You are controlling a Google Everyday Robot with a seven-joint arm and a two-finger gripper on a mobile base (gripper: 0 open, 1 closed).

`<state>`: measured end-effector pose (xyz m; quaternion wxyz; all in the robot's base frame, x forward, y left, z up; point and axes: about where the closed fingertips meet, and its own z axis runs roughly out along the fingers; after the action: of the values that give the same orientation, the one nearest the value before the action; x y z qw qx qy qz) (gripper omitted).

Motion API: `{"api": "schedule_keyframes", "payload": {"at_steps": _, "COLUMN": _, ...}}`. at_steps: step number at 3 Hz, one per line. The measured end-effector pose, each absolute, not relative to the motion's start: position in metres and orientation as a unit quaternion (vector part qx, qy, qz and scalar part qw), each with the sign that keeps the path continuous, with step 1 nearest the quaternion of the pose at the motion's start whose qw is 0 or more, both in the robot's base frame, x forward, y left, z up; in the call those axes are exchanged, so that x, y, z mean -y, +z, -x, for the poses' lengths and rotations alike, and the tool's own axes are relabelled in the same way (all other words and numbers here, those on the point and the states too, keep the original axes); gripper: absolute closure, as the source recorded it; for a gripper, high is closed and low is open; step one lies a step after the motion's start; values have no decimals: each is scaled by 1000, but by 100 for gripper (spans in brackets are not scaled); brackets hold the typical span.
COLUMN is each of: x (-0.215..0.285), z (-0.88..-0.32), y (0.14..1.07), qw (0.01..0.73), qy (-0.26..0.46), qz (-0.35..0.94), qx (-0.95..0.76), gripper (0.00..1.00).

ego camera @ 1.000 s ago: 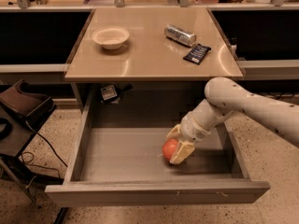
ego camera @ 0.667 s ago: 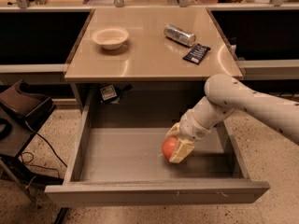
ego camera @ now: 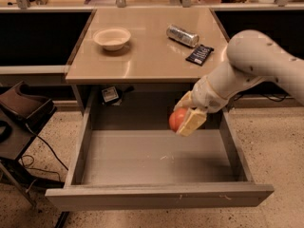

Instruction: Pick apple from top drawer and place on counter

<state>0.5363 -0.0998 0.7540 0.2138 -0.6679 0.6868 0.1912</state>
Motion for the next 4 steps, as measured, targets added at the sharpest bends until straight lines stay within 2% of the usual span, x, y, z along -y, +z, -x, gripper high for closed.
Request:
{"api": "schedule_keyframes", "payload": {"at_steps": 2, "x": 131, "z": -620, "y": 825, "qw": 252, "qy": 192, "qz": 597, "qx": -737, "gripper": 100}}
{"api": "schedule_keyframes", "payload": {"at_steps": 4, "x": 168, "z": -678, "y": 871, "qw": 293, "qy": 154, "qz": 525, "qx": -784, "gripper": 100}}
